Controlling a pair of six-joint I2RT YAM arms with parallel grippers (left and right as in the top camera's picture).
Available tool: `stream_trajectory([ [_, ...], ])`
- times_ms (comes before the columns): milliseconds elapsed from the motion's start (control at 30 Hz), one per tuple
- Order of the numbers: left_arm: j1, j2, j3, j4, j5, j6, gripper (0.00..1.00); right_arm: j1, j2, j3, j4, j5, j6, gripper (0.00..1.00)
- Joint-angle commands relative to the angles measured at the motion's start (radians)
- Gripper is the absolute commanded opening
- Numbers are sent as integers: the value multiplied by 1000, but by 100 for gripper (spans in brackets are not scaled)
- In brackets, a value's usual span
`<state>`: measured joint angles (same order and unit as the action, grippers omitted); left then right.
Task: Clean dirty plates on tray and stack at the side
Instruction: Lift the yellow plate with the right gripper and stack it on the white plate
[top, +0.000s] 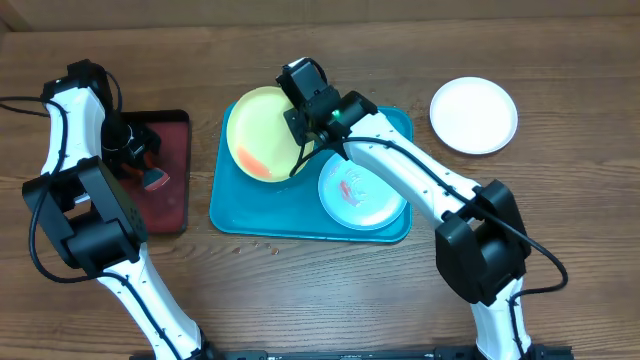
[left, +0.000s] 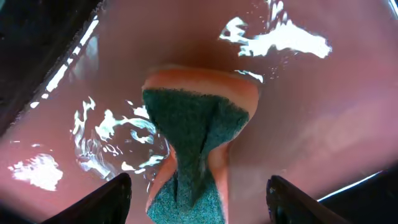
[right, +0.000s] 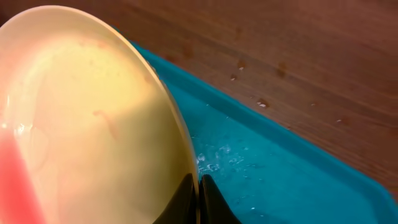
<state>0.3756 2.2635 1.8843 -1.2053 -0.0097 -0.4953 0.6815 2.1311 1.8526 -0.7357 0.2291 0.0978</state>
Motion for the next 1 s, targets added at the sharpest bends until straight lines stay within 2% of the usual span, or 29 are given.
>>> stream_trajectory([
  [0,4,-1,-5,2,10,9,73,4,-55,28,4,40,-21,4],
  [100,4,-1,-5,1,10,9,100,4,-55,28,5,45,-21,4],
  [267,4,-1,-5,2,10,9,100,4,-55,28,5,208,-69,4],
  [467,4,-1,-5,2,11,8,100,13,-55,28,14,520,-338,4],
  [700,4,-1,-5,2,11,9,100,25,-55,28,144,788,-599,4],
  [967,4,-1,-5,3,10,9,100,94,-55,28,266,914,-810,4],
])
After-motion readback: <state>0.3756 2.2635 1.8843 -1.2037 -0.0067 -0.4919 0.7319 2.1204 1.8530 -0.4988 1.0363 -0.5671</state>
